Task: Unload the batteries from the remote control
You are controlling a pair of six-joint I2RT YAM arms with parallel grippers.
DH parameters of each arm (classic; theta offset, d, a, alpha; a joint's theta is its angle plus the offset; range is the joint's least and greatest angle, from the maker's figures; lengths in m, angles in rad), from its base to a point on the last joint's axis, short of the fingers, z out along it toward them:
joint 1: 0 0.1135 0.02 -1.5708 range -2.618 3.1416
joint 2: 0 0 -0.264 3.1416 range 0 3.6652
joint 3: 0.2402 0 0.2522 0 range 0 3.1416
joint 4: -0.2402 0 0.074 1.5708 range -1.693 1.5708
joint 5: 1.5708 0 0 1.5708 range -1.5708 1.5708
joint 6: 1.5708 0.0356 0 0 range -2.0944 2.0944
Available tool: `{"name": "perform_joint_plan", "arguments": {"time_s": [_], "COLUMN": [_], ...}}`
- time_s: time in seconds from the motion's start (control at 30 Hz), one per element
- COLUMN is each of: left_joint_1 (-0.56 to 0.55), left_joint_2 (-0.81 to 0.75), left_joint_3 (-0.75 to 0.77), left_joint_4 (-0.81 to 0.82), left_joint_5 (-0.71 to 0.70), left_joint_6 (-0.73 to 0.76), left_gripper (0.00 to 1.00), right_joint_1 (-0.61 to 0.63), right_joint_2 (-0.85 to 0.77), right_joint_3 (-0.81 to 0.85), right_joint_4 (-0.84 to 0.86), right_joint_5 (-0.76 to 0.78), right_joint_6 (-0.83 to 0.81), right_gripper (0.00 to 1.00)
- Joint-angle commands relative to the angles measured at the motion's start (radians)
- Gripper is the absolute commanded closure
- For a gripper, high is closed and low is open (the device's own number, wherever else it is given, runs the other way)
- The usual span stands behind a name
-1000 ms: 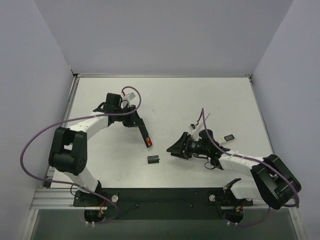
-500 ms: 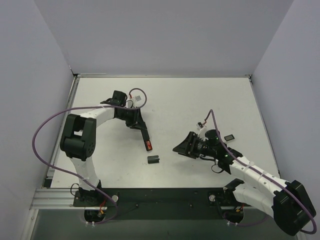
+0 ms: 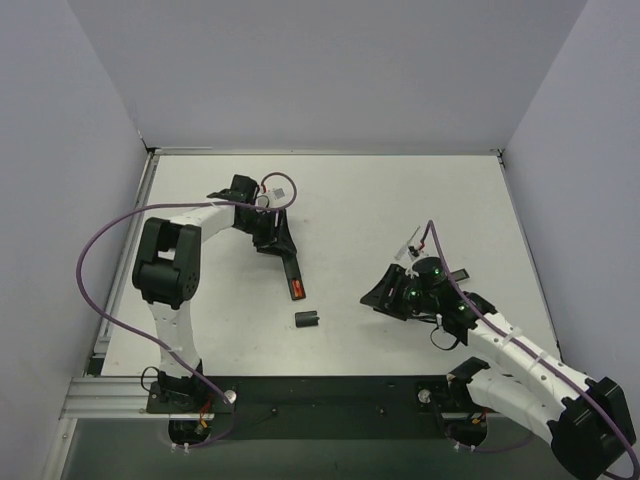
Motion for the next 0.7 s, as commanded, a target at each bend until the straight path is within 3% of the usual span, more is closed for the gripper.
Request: {"name": "perform_joint_plan", "arguments": {"time_s": [0.0, 0.07, 0.1, 0.4, 0.6, 0.67], "left_joint_1": [0.003, 0.001, 0.001, -0.003, 0.000, 0.034], "left_joint_2": [0.008, -0.014, -0.024, -0.280, -0.567, -0.639], "left_joint_3": [0.062, 0.073, 0.075, 0.006, -0.253, -0.345], "left_joint_4": [-0.034, -0.034, -0.034, -0.038, 0.109, 0.149], "left_joint_5": [-0.020, -0.023, -0.041, -0.224, -0.357, -0.284], "left_joint_6": [0.028, 0.022, 0.019, 0.008, -0.065, -0.108], "left_gripper": [0.39, 0.09, 0.07, 0.06, 0.03, 0.03], "right_joint_1": [-0.008, -0.016, -0.019, -0.123, -0.301, -0.376], "right_joint_2": [-0.051, -0.060, -0.065, -0.005, 0.120, 0.167], "right_joint_3": [0.038, 0.067, 0.081, 0.210, 0.239, 0.261], "right_joint_4": [-0.137, -0.194, -0.268, -0.530, -0.545, -0.548], "right_joint_5": [0.094, 0.141, 0.207, 0.448, 0.502, 0.504], "right_joint_6": [0.006, 0.015, 0.024, 0.093, 0.101, 0.099], "right_gripper": [0.57, 0.56, 0.56, 0.54, 0.53, 0.53]}}
